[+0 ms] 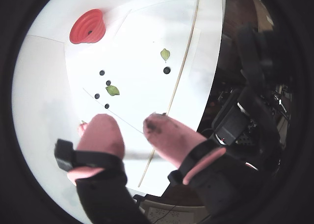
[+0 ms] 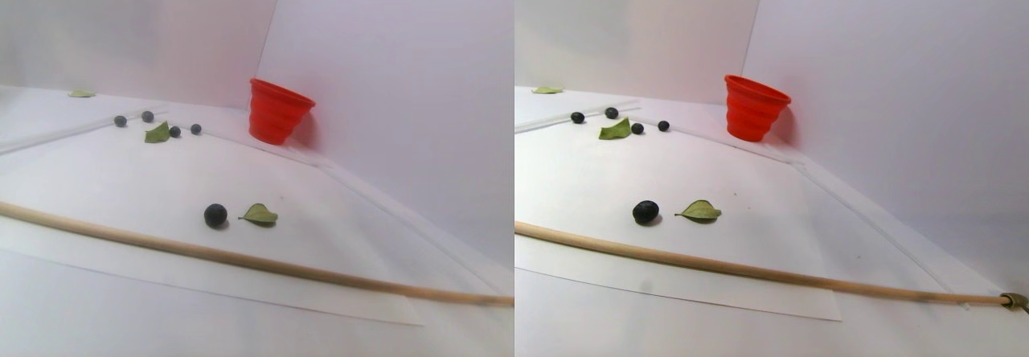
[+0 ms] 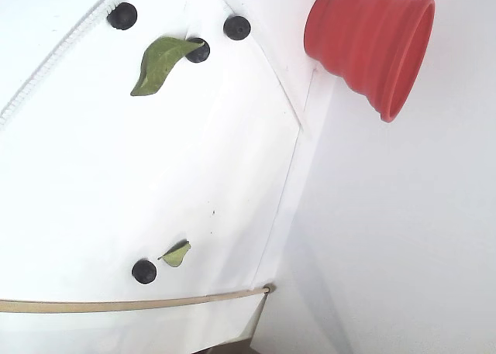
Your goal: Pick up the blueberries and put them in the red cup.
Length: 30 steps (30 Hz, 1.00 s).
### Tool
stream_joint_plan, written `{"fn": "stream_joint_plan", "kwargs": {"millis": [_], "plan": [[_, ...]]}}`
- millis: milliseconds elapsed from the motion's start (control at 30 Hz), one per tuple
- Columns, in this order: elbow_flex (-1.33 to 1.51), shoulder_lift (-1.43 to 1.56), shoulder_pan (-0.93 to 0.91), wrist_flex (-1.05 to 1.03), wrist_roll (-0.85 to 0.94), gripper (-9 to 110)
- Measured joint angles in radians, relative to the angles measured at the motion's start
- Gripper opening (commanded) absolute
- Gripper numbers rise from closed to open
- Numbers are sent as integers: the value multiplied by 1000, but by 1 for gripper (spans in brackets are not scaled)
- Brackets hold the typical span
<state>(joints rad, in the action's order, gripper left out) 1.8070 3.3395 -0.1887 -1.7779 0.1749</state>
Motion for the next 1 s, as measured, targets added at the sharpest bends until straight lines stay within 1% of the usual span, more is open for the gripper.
{"fn": "stream_joint_plan", "kwargs": {"millis": [67, 167, 267, 1000], "plan": [[0, 0, -8, 0, 0, 11], [0, 0, -77, 0, 0, 11], [0, 0, -87, 0, 0, 11], [0, 0, -89, 0, 0, 11]]}}
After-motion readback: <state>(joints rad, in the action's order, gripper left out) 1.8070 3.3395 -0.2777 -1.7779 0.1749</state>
